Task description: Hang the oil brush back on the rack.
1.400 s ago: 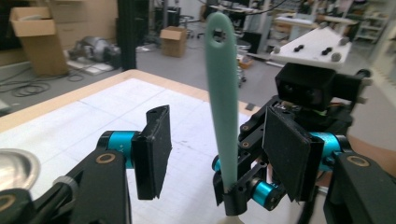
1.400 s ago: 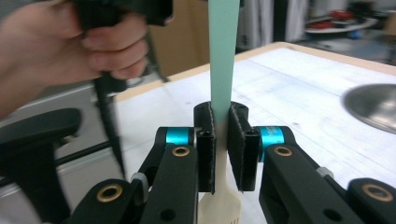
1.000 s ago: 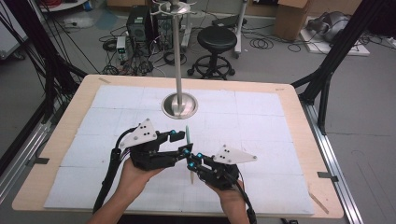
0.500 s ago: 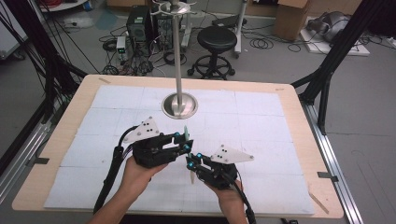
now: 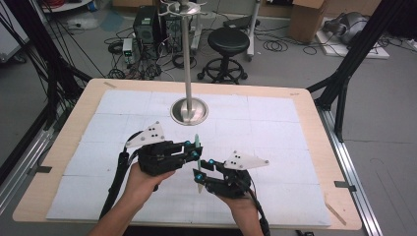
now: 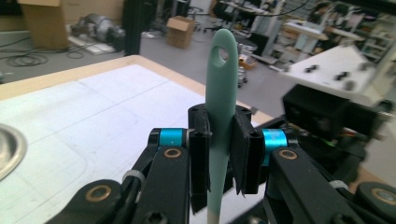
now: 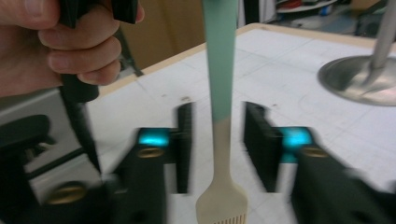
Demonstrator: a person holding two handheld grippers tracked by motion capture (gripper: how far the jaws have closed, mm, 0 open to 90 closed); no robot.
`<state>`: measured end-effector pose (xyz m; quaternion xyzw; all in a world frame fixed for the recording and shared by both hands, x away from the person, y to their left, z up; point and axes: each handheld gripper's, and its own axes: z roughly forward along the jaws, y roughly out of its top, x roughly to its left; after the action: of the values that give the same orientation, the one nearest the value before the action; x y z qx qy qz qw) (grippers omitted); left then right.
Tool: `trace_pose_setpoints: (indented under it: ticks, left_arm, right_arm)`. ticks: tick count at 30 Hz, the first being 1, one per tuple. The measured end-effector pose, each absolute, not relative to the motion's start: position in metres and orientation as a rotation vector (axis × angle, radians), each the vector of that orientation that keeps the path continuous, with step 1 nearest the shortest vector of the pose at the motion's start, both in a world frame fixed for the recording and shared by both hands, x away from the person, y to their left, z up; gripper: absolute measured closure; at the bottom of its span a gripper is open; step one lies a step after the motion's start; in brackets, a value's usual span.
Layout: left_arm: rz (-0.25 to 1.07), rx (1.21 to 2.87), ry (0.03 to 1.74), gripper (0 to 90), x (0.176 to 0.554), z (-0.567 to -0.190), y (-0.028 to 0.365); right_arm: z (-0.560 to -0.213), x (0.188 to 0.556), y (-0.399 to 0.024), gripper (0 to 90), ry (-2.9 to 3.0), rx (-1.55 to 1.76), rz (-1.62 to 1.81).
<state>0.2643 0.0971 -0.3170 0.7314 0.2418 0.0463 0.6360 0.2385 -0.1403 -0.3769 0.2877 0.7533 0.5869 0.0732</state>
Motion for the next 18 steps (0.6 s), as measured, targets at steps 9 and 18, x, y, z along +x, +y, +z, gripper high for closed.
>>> trace_pose_setpoints:
  ticks: [9,18]
  left_arm:
    - [-0.017,1.661,0.350,78.7,0.268,-0.313,0.114]
    - [-0.156,1.631,0.179,78.9,0.264,-0.311,0.119]
  right_arm:
    - [-0.375,0.240,-0.163,42.1,2.309,0.594,1.940]
    - [-0.373,0.243,-0.161,50.7,2.413,0.338,2.082]
